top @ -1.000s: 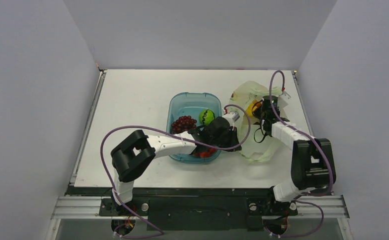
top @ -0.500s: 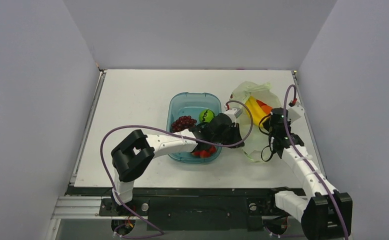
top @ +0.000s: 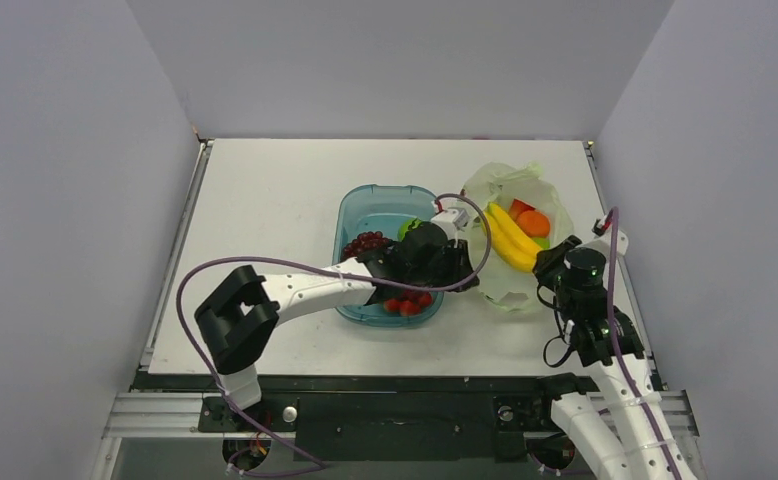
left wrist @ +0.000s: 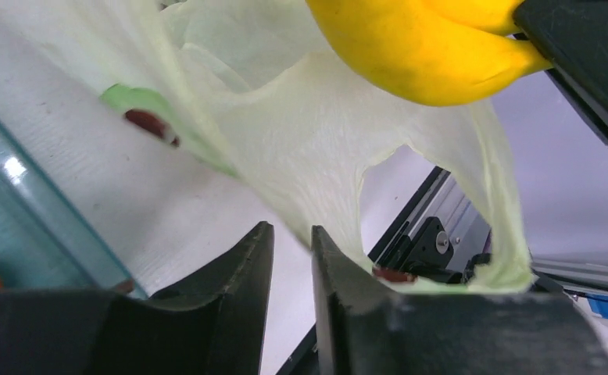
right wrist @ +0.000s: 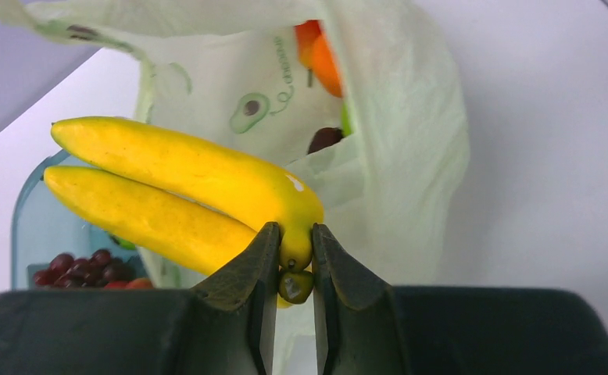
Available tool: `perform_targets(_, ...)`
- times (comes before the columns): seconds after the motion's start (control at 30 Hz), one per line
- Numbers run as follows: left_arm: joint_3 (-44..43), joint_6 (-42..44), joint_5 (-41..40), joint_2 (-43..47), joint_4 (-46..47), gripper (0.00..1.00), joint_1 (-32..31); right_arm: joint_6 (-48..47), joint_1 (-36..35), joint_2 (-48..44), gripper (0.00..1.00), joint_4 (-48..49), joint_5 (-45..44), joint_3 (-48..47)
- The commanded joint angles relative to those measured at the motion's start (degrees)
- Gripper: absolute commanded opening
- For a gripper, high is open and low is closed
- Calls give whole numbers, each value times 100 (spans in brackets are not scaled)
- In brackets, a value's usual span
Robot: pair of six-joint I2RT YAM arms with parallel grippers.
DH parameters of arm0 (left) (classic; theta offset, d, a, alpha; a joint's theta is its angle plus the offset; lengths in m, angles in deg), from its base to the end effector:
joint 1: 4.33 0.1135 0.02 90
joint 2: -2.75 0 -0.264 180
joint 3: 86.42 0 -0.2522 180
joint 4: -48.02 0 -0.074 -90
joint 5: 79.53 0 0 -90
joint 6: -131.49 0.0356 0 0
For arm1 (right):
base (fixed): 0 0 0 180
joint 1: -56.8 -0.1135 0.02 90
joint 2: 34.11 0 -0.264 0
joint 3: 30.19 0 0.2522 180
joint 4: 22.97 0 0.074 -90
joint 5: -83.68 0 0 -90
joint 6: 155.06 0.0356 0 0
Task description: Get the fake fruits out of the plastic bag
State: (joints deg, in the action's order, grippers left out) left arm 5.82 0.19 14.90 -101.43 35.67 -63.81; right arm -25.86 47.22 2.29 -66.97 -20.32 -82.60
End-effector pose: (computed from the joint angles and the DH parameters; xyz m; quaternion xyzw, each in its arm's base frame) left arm 0.2122 -0.3654 0.2455 0.1553 0.8461 -0.4133 0.2988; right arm 0.1452 0.0158 0.2888 0.2782 0.8064 0.1160 0.5088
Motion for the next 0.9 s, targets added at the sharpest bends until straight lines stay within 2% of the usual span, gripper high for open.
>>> perform_targets(0.0, 450, -87, -165, 859, 383, 31, 93, -205, -450, 78, 0, 14, 686, -478)
perform_targets(0.03, 652, -115, -172, 1089, 454, 35, 129, -221, -555, 152, 0, 125, 700, -547)
perform_targets(0.17, 1206, -16, -338, 1933, 386, 64, 294, -243, -1272, 536, 0, 441, 698, -794)
perform_targets(0.3, 1923, 88, -534, 3006, 280, 82, 548, -278, -2010, 969, 0, 611, 562, -1170)
perform_targets(0.43, 2387, 284, -738, 4094, -436, 88, 932, -374, -2639, 1448, 0, 794, 348, -1532)
perform_targets(0.6, 2427, 729, -1603, 5434, -2094, 94, 1267, -309, -3030, 2133, 0, 1331, 300, -1615)
perform_targets(0.73, 2246, 946, -2245, 6051, -3009, 97, 1362, -313, -3183, 2894, 0, 1929, 124, -1731)
perform_targets(0.87, 2214, 990, -2722, 6326, -3409, 97, 1385, -479, -3229, 4018, 0, 2107, -92, -2257)
